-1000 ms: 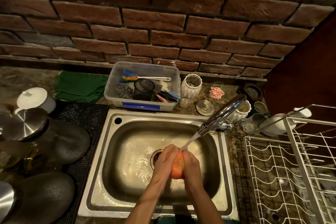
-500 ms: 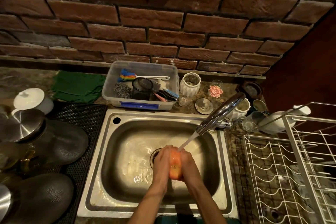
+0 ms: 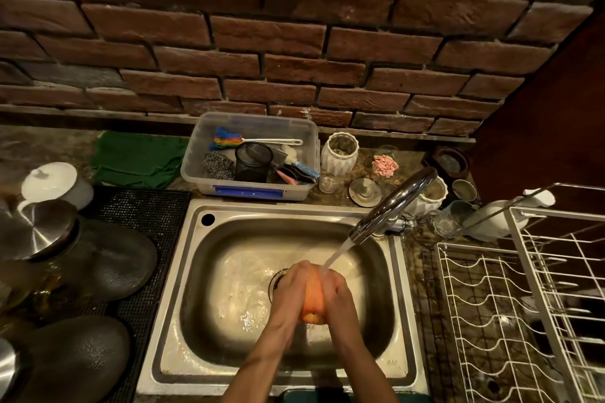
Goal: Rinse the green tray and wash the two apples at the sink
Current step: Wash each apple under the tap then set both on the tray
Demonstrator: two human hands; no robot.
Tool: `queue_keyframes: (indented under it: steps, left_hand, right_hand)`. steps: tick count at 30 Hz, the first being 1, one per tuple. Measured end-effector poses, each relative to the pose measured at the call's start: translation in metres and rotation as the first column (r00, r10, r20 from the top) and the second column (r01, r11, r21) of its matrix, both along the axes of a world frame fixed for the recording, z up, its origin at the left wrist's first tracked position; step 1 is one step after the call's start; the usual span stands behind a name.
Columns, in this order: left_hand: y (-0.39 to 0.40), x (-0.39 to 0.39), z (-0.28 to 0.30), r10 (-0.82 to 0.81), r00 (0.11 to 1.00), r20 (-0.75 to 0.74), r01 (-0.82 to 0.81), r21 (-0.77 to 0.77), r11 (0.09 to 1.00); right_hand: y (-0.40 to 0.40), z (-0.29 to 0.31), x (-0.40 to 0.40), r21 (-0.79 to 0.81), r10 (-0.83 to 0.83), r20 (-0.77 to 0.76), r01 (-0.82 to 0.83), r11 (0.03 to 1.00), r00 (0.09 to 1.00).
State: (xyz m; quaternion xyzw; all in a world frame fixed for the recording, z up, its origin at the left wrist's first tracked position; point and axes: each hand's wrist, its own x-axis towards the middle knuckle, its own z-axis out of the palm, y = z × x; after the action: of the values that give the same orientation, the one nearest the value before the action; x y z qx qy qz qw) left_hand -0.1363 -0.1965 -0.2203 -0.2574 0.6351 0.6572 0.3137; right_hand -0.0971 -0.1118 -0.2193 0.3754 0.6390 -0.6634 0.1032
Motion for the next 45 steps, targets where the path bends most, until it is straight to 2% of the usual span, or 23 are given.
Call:
queue_keyframes:
  steps: [2,4,6,7,10,12,14,17,21,24,26,28,30,32,35,37,39,41,45]
  left_hand:
    - [-0.002,0.005,-0.003,-0.106,0.977,-0.185,0.093,-0.077,0.993]
    - [-0.003,0.009,-0.005,-0.235,0.917,-0.323,0.189,-0.168,0.968]
    - [-0.003,0.01,-0.006,-0.29,0.875,-0.389,0.219,-0.217,0.951]
    - [-0.003,0.011,-0.006,-0.287,0.871,-0.399,0.214,-0.217,0.952]
    - [-0.004,0.017,-0.009,-0.163,0.914,-0.371,0.135,-0.099,0.986]
    - [-0.001,0.019,-0.011,-0.033,0.964,-0.263,0.037,0.009,0.999]
    - [0.002,0.015,-0.011,0.054,0.983,-0.174,-0.051,0.021,0.998]
    - [0.004,0.008,-0.012,0.048,0.995,-0.087,-0.052,-0.044,0.998]
    - [-0.001,0.004,-0.009,0.033,0.993,0.115,-0.044,0.092,0.995]
    - [-0.004,0.003,-0.009,-0.081,0.993,0.089,0.067,0.15,0.986]
    - [-0.004,0.002,-0.011,-0.13,0.991,0.028,0.127,0.1,0.987]
    - [-0.003,0.003,-0.015,-0.174,0.979,-0.11,0.182,0.067,0.981]
    - [-0.004,0.006,-0.013,-0.199,0.954,-0.222,0.206,0.008,0.978]
    - [-0.005,0.009,-0.011,-0.206,0.945,-0.252,0.205,-0.031,0.978]
    - [-0.005,0.014,-0.015,-0.261,0.916,-0.304,0.242,-0.1,0.965]
    - [-0.006,0.016,-0.018,-0.224,0.914,-0.337,0.195,-0.119,0.974]
    - [-0.006,0.015,-0.019,-0.211,0.916,-0.34,0.168,-0.154,0.974]
    - [-0.007,0.013,-0.019,-0.176,0.933,-0.313,0.127,-0.168,0.977]
    - [-0.004,0.009,-0.016,-0.015,0.968,-0.25,0.002,-0.051,0.999]
  right_hand:
    - [0.002,-0.001,-0.005,-0.166,-0.093,0.093,0.108,0.98,0.991]
    - [0.006,-0.005,-0.005,-0.379,-0.153,0.176,0.211,0.901,0.972]
    - [0.012,-0.01,-0.005,-0.497,-0.147,0.245,0.254,0.83,0.958]
    - [0.014,-0.012,-0.005,-0.507,-0.126,0.269,0.252,0.824,0.955]
    - [0.014,-0.019,-0.01,-0.413,-0.033,0.241,0.133,0.901,0.97]
    - [0.009,-0.022,-0.012,-0.268,0.013,0.148,0.028,0.963,0.989]
    - [0.004,-0.02,-0.007,-0.156,0.021,0.074,-0.009,0.988,0.997]
    - [0.004,-0.021,0.005,-0.088,0.041,-0.027,-0.043,0.995,0.999]
    - [0.009,-0.022,0.017,0.002,0.177,-0.089,-0.177,0.984,0.98]
    - [0.006,-0.02,0.015,0.008,0.098,-0.084,-0.098,0.995,0.992]
    - [0.002,-0.018,0.012,-0.058,-0.004,-0.067,0.0,0.998,0.998]
    - [-0.001,-0.013,0.006,-0.145,-0.076,-0.007,0.074,0.987,0.997]
    - [-0.001,-0.009,-0.001,-0.182,-0.102,0.064,0.112,0.977,0.993]
    - [0.001,-0.005,-0.004,-0.242,-0.098,0.113,0.123,0.963,0.989]
    - [0.004,-0.006,-0.003,-0.464,-0.187,0.171,0.246,0.851,0.967]
    - [0.007,-0.009,-0.002,-0.545,-0.246,0.171,0.3,0.783,0.954]
    - [0.007,-0.009,-0.008,-0.544,-0.263,0.188,0.324,0.774,0.946]
    - [0.004,-0.01,-0.012,-0.444,-0.241,0.181,0.298,0.845,0.953]
    - [-0.003,-0.016,-0.001,-0.287,-0.147,-0.057,0.124,0.95,0.988]
